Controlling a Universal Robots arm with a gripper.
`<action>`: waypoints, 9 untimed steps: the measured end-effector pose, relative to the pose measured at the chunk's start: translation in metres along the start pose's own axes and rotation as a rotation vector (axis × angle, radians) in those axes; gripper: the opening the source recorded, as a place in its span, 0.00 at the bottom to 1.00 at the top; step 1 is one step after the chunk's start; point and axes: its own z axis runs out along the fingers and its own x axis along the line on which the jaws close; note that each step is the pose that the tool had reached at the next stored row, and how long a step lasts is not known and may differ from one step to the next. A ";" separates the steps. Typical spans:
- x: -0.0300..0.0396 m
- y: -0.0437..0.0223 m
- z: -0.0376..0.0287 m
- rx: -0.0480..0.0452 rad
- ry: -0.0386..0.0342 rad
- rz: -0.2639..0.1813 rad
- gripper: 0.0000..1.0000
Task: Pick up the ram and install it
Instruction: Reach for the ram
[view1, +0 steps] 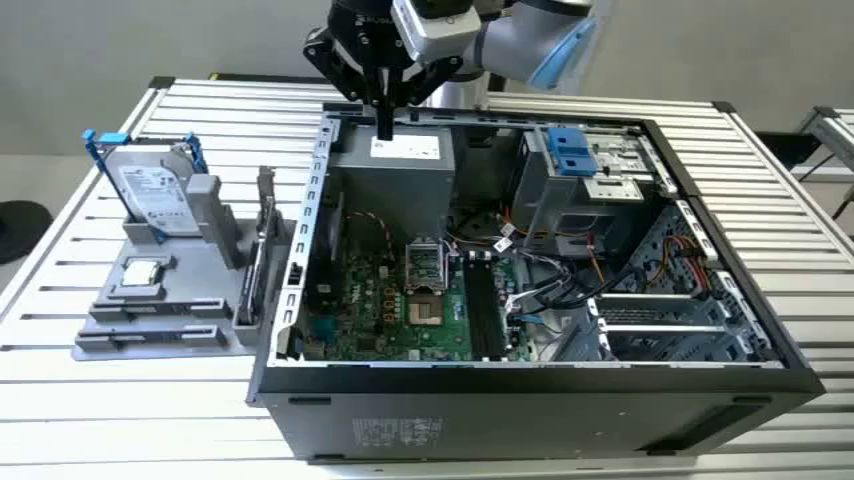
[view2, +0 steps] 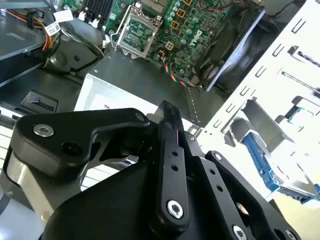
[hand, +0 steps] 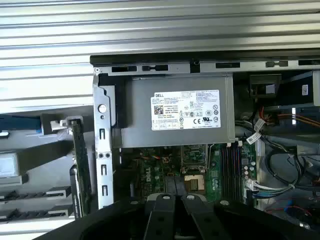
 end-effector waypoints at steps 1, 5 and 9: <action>0.0000 0.0000 0.0000 0.0001 0.0000 0.000 0.00; 0.0000 0.0000 0.0000 0.0000 0.0000 0.000 0.00; 0.0000 0.0000 0.0000 0.0001 0.0001 0.000 0.00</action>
